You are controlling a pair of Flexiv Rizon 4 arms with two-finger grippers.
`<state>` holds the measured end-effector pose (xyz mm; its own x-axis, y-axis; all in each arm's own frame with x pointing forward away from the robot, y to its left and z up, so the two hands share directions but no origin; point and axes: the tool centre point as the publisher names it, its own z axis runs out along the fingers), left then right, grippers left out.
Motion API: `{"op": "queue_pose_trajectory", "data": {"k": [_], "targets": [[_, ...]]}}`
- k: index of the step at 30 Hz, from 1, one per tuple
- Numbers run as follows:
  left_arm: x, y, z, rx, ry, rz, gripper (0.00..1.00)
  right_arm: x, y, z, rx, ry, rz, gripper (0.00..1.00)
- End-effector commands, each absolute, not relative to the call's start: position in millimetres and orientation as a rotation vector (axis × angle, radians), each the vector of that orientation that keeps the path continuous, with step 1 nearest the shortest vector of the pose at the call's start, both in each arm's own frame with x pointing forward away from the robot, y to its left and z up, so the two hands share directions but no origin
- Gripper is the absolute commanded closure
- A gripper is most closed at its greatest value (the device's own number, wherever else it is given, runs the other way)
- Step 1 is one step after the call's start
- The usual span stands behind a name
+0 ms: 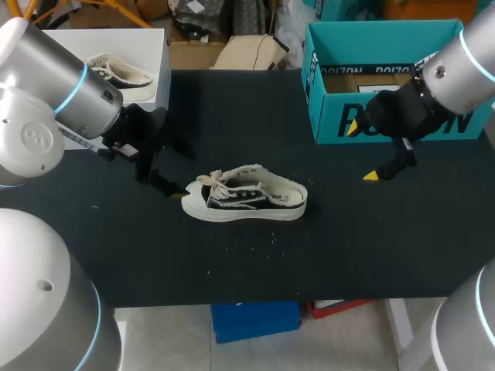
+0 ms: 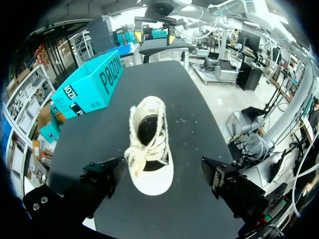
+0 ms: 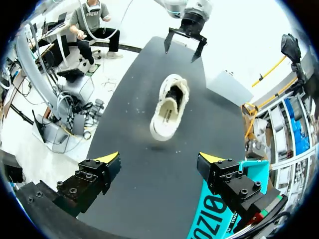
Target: Take the shoe out of the shoebox, open the shoe tongue, remove and reinsert the insole, then place the shoe into the shoebox
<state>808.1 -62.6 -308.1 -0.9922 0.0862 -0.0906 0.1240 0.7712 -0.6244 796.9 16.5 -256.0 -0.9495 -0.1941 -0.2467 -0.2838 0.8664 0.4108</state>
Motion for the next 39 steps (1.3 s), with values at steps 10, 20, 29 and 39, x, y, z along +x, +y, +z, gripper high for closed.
{"op": "queue_pose_trajectory", "data": {"k": [10, 20, 29, 39], "targets": [[807.4, -61.9, -308.8, 0.173, 2.901, -1.029, 0.0, 794.6, 30.7, -268.2, -0.362, 2.886, 0.561, 0.0], [807.4, -61.9, -308.8, 0.173, 2.901, -1.029, 0.0, 795.3, 51.4, -291.4, -0.191, 2.793, 0.901, 0.0], [807.4, -61.9, -308.8, 0.173, 2.901, -1.029, 0.0, 800.8, 79.6, -314.3, -0.15, 2.781, 1.024, 0.0], [807.4, -61.9, -308.8, 0.173, 2.901, -1.029, 0.0, 819.1, 98.3, -337.3, -0.07, 2.75, 1.137, 0.0]]}}
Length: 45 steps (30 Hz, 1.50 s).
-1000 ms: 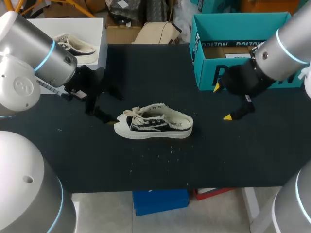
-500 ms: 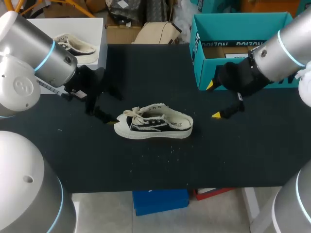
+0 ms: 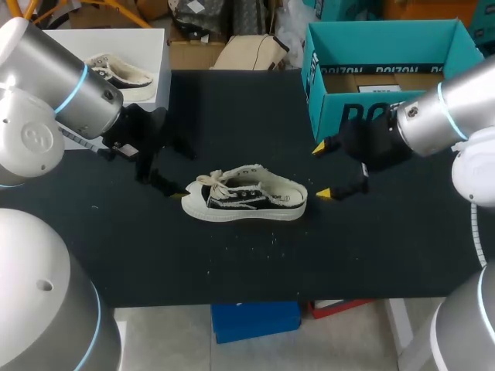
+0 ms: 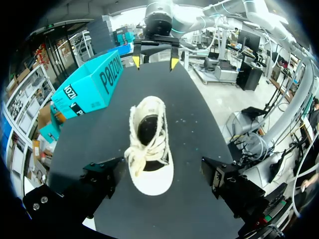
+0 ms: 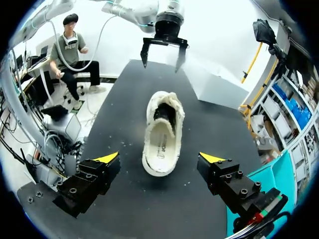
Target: Take the shoe out of the shoebox, open the shoe tongue, remove and reinsert the insole, then place the shoe into the shoebox
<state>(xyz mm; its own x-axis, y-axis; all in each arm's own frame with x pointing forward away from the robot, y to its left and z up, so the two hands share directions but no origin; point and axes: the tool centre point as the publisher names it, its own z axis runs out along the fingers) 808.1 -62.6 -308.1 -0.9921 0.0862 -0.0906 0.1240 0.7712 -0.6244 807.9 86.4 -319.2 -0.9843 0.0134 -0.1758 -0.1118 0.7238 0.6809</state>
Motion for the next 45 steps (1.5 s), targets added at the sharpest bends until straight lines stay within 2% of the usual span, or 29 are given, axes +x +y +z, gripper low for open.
{"op": "queue_pose_trajectory", "data": {"k": [1, 24, 45], "targets": [[807.4, -61.9, -308.8, 0.173, 2.901, -1.029, 0.0, 820.5, 99.7, -340.8, -0.057, 2.746, 1.153, 0.0], [807.4, -61.9, -308.8, 0.173, 2.901, -1.029, 0.0, 830.4, 112.3, -397.0, 0.064, 2.733, 1.256, 0.0], [807.4, -61.9, -308.8, 0.173, 2.901, -1.029, 0.0, 825.6, 131.4, -417.6, 0.104, 2.698, 1.37, 0.0]]}}
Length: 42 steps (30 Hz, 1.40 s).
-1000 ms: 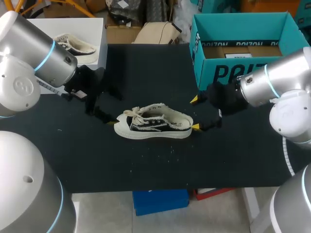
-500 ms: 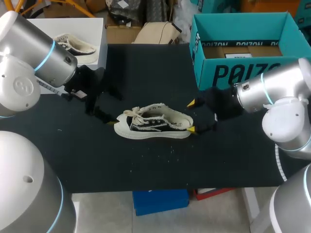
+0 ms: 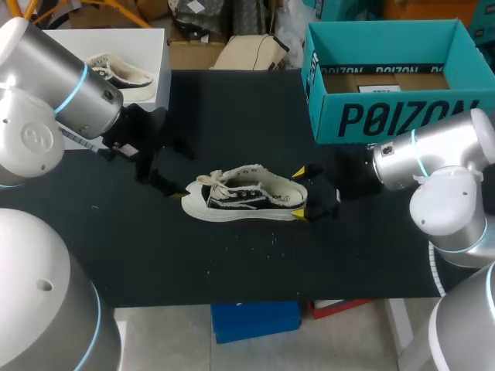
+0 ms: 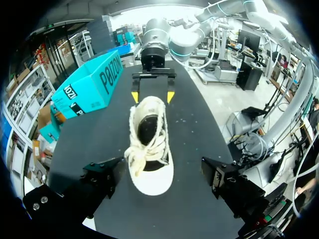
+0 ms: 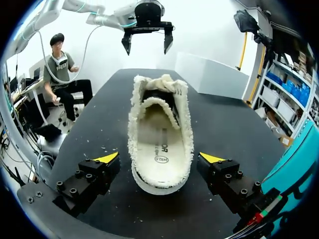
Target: Take the shoe out of the shoebox, open the shoe tongue, remove and reinsert the insole, then place the shoe into the shoebox
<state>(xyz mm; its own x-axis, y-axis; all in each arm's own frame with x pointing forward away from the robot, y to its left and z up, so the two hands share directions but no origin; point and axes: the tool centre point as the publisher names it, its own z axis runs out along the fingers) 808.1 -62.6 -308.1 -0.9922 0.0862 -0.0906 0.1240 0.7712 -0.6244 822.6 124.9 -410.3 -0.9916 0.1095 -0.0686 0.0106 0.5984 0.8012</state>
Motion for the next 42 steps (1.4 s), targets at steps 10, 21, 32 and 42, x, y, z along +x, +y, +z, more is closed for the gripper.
{"op": "queue_pose_trajectory", "data": {"k": [10, 21, 32, 42], "targets": [[807.4, -61.9, -308.8, 0.173, 2.901, -1.029, 0.0, 833.7, 135.5, -426.2, 0.148, 2.658, 1.425, 0.0], [807.4, -61.9, -308.8, 0.173, 2.901, -1.029, 0.0, 832.7, 131.6, -436.0, 0.183, 2.667, 1.429, 0.0], [807.4, -61.9, -308.8, 0.173, 2.901, -1.029, 0.0, 833.9, 136.5, -436.6, 0.159, 2.673, 1.448, 0.0], [807.4, -61.9, -308.8, 0.173, 2.901, -1.029, 0.0, 833.0, 139.4, -438.1, 0.157, 2.686, 1.448, 1.0]]}}
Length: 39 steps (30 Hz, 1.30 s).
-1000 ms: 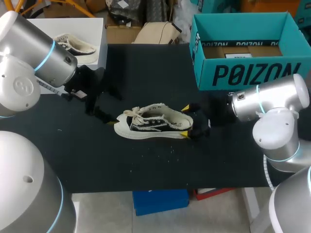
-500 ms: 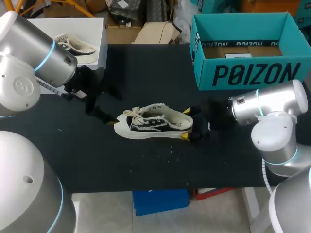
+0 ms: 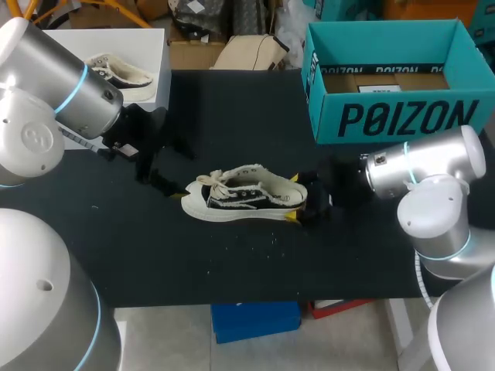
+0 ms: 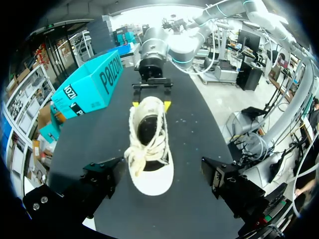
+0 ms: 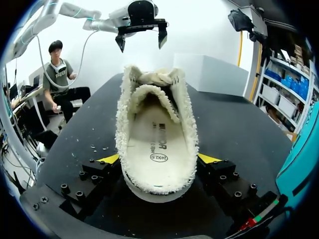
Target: Take the shoe out of the shoebox, open the shoe tongue, remove and reinsert the insole, then place the shoe into the shoebox
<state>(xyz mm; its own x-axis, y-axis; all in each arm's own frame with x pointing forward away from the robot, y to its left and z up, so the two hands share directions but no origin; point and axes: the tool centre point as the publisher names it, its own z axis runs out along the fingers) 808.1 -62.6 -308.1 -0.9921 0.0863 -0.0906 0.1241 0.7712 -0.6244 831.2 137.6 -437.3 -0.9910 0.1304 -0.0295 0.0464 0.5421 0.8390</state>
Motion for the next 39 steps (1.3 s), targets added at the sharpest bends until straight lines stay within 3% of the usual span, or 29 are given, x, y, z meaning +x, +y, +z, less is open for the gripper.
{"op": "queue_pose_trajectory", "data": {"k": [1, 8, 16, 30, 36, 39], "targets": [[807.4, -61.9, -308.8, 0.173, 2.901, -1.029, 0.0, 833.0, 139.4, -438.1, 0.157, 2.686, 1.448, 1.0], [810.4, -72.2, -303.9, 0.069, 2.911, -0.996, 0.0, 833.0, 139.4, -438.1, 0.157, 2.686, 1.448, 1.0], [807.0, -94.3, -289.7, -0.594, 2.903, -0.855, 0.0, 833.0, 139.4, -438.1, 0.157, 2.686, 1.448, 1.0], [805.3, -98.7, -287.8, -0.605, 2.912, -0.863, 0.0, 833.0, 139.4, -438.1, 0.157, 2.686, 1.448, 1.0], [848.4, -126.3, -279.3, -1.309, 2.906, -0.619, 0.0, 833.0, 139.4, -438.1, 0.157, 2.686, 1.448, 1.0], [855.7, -137.7, -284.5, -1.627, 2.791, -0.309, 0.0, 833.0, 139.4, -438.1, 0.157, 2.686, 1.448, 1.0]]}}
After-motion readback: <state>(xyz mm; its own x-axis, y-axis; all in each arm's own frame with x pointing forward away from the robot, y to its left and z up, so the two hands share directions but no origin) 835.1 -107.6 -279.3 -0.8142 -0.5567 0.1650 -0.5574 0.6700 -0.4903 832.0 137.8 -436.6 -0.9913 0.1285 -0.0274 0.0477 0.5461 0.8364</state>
